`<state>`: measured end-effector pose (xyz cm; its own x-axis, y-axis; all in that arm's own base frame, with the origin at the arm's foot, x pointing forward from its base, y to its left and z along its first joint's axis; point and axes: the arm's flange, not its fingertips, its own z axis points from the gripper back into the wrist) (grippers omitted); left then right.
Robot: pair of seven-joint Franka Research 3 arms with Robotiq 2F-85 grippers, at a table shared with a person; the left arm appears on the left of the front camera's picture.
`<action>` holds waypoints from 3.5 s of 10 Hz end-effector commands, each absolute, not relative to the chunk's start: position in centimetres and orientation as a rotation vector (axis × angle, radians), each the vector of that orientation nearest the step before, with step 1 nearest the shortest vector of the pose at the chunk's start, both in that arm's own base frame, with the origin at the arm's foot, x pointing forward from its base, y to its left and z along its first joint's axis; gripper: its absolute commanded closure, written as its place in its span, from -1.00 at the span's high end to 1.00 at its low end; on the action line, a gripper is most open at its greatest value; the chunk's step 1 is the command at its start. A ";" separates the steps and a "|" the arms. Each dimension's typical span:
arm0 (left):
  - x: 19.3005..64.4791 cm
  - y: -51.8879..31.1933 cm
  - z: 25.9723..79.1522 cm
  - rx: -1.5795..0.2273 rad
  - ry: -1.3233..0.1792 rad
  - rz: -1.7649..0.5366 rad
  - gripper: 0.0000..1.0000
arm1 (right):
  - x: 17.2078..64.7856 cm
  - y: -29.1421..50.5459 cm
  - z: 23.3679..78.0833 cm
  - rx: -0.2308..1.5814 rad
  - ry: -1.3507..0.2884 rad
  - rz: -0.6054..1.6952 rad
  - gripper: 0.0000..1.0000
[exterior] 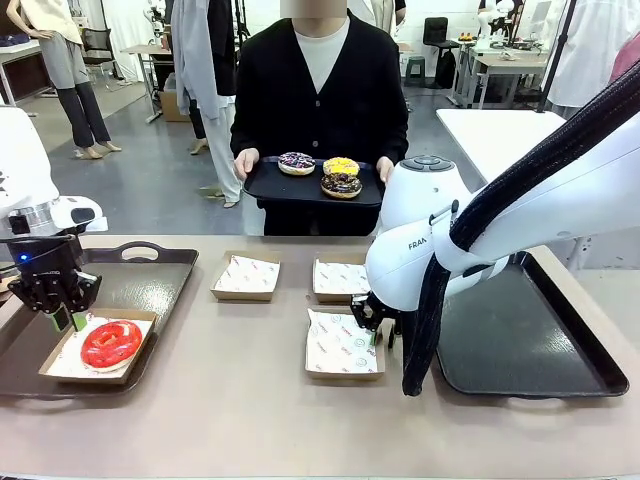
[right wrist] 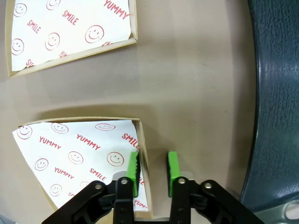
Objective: Individually package the donuts and arrange them on the tray.
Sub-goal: Place the picked Paper togo box on the Handle tray while simultaneously picking up another Paper togo box from the table with the other hand.
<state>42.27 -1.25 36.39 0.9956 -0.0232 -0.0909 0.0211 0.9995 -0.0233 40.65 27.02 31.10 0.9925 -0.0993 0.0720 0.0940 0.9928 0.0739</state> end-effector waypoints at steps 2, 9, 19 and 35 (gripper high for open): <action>42.5 -0.9 36.5 -0.024 0.091 -0.020 1.00 | 40.4 27.3 30.8 0.050 -0.095 -0.112 -1.00; 42.2 -0.4 37.3 -0.091 0.102 -0.011 1.00 | 40.2 27.2 31.4 0.049 -0.093 -0.121 -1.00; 37.6 11.2 45.5 -1.074 -0.032 -0.079 1.00 | 45.9 23.8 49.0 0.002 0.016 -0.020 -1.00; 36.5 22.1 39.8 -1.244 -0.034 0.115 1.00 | 60.0 24.4 49.8 0.027 0.058 -0.015 -1.00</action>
